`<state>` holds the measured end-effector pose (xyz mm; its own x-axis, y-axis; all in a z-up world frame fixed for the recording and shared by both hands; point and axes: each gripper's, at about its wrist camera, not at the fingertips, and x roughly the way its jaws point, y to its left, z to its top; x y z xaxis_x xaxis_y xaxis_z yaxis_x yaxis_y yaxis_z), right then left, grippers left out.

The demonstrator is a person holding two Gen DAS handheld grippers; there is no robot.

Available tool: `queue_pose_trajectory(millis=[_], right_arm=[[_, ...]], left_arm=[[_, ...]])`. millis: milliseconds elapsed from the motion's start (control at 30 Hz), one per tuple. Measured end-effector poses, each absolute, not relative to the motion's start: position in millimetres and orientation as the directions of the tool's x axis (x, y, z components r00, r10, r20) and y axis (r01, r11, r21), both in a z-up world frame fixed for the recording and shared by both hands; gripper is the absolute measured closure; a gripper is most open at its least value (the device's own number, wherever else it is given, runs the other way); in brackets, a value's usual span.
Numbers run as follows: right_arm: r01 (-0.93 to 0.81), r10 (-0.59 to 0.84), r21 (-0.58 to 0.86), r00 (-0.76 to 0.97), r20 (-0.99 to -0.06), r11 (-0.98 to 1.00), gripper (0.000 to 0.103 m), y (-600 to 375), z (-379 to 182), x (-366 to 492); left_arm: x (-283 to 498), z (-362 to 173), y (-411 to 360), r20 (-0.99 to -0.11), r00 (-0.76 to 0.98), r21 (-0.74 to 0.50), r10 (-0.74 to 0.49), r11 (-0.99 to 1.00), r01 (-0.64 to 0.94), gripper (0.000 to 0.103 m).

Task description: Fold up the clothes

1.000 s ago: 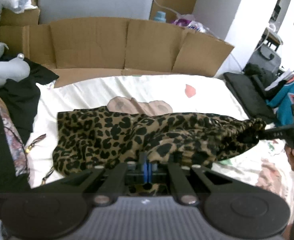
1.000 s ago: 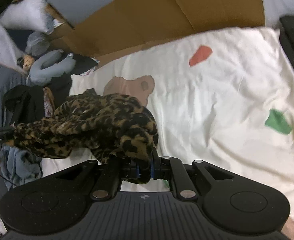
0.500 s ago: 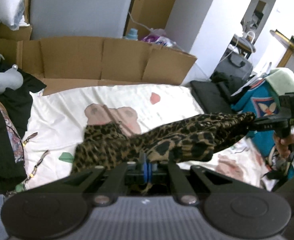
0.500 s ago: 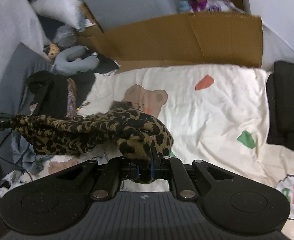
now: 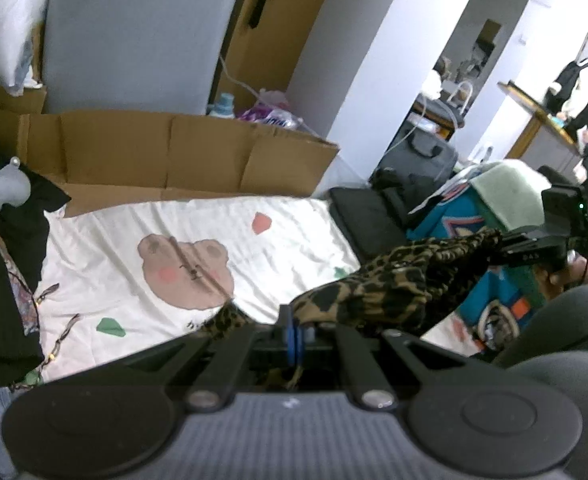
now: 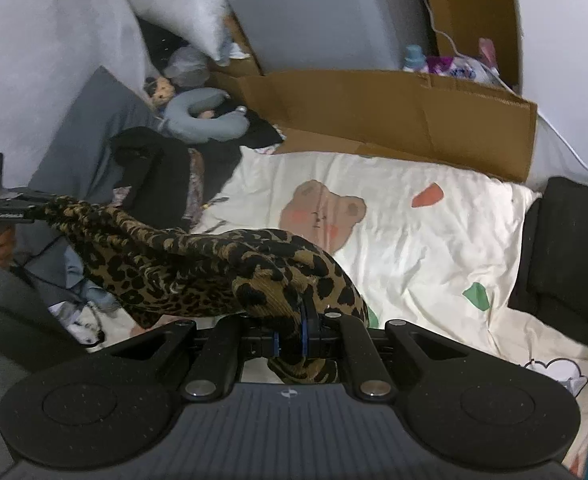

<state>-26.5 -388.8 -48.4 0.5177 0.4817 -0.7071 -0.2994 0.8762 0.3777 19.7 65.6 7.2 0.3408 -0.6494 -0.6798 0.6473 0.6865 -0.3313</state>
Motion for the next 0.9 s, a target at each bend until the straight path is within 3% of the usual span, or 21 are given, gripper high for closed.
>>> queue_pose_trajectory(millis=[133,300,900], right_arm=[[-0.324,0.489,0.368,0.515,-0.704,0.872,0.095,-387,-22,-30],[-0.3,0.467,0.36,0.506,-0.725,0.883,0.095,-385,-41,-15],[-0.205,0.402,0.346,0.441,-0.803,0.916,0.095,-371,-183,79]], left_arm=[[21,12,69,-0.665,0.341,-0.348,-0.665,0.679,0.646,0.101],[37,-16,65,-0.676,0.339,-0.354,-0.655,0.691,0.63,0.101],[127,-150,54,-0.771,0.278,-0.363,-0.573,0.754,0.548,0.101]])
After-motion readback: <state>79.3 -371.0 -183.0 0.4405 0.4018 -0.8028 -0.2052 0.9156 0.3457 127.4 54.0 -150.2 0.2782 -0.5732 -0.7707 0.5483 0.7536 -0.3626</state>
